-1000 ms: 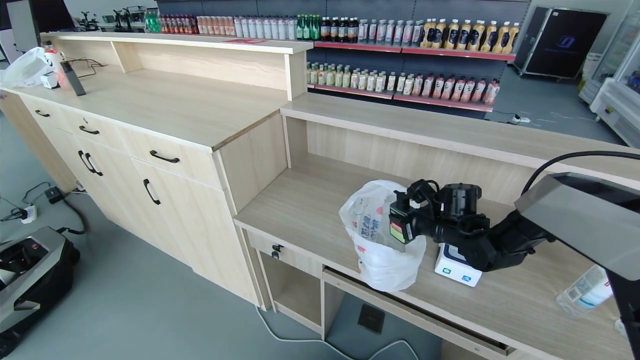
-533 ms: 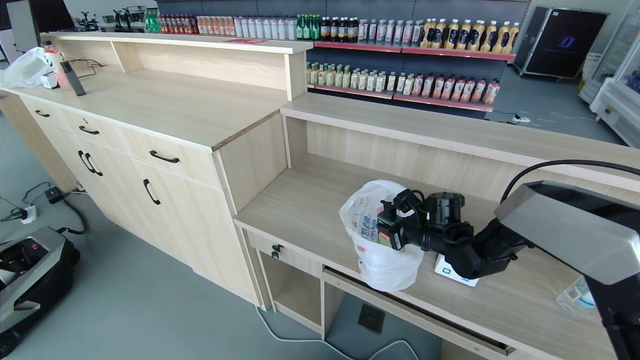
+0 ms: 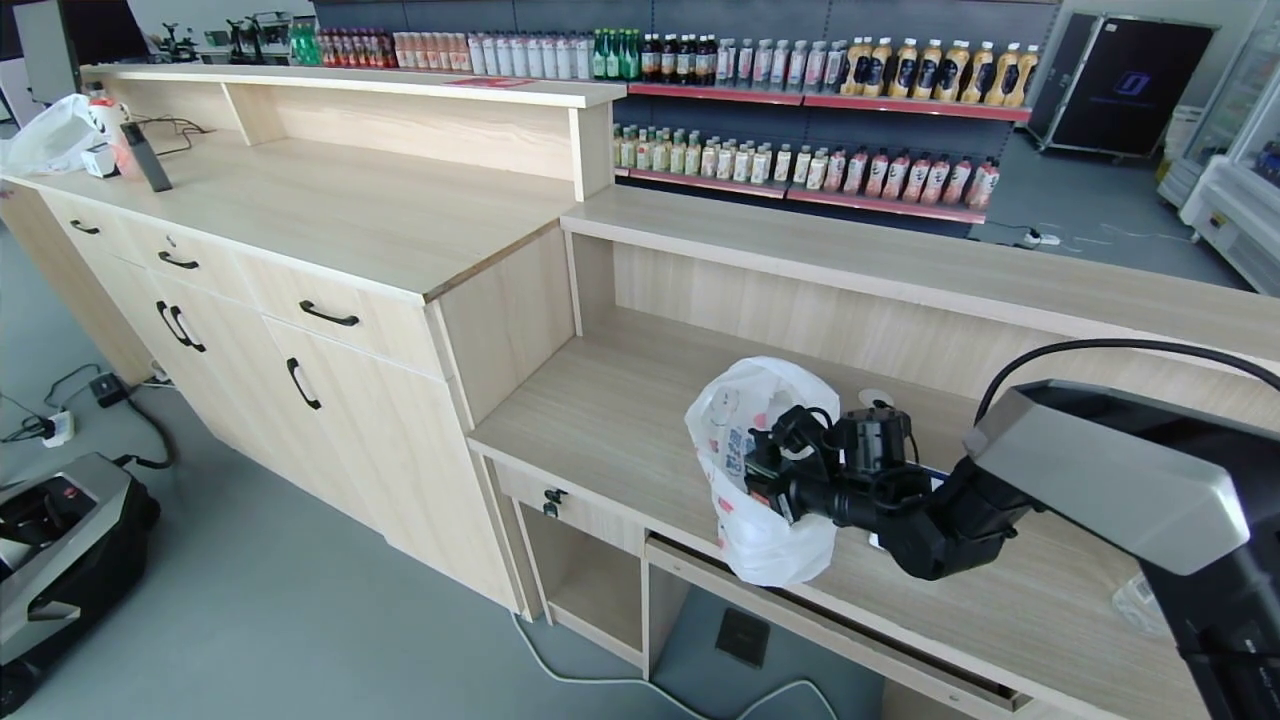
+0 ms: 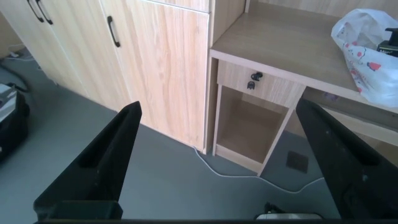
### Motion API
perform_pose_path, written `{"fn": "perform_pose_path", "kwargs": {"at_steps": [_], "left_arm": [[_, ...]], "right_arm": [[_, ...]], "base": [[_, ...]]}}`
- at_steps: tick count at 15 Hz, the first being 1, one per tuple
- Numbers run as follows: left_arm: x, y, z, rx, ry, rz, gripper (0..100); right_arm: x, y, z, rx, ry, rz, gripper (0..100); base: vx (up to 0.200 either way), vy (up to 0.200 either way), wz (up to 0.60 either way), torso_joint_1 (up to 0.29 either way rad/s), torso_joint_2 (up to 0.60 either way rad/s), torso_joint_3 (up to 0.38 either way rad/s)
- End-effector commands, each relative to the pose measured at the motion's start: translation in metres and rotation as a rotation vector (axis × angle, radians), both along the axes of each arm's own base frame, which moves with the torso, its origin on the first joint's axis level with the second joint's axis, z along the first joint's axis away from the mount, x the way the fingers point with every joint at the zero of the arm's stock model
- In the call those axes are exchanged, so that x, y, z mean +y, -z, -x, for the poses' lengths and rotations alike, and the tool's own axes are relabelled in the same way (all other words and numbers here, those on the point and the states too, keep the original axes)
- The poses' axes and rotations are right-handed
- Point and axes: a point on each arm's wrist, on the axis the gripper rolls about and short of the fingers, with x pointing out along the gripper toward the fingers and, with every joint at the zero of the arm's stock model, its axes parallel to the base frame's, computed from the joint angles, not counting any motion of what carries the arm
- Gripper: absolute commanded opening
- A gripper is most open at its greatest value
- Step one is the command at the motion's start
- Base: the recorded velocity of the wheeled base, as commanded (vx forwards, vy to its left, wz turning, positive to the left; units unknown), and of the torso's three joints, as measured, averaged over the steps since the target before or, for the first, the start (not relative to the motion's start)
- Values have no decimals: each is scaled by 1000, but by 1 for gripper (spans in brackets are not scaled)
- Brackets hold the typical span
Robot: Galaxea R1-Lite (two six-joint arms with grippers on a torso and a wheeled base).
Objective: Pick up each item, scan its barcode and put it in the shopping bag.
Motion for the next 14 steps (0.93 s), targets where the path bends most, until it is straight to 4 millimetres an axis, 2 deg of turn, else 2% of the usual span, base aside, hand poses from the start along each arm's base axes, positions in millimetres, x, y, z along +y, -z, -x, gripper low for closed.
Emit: {"fn": "perform_pose_path", "kwargs": {"at_steps": [1, 6, 7, 9, 11, 14], "left_arm": [[0, 0, 0, -1, 0, 0, 100], [0, 0, 0, -1, 0, 0, 100], [0, 0, 0, -1, 0, 0, 100], [0, 0, 0, -1, 0, 0, 100], [0, 0, 0, -1, 0, 0, 100], [0, 0, 0, -1, 0, 0, 100]], "right_arm": [[-1, 8, -1, 13, 1, 4, 0], [-5, 14, -1, 20, 9, 9, 0], [-5, 13, -2, 18, 10, 7, 100], [-6, 1, -5, -11, 18, -7, 100], [-12, -28, -9, -79, 35, -28, 100], [-36, -77, -5, -153, 90, -65, 100]], "base": [[0, 0, 0, 0, 0, 0], [0, 0, 0, 0, 0, 0], [0, 0, 0, 0, 0, 0], [0, 0, 0, 0, 0, 0], [0, 0, 0, 0, 0, 0], [0, 0, 0, 0, 0, 0]]}}
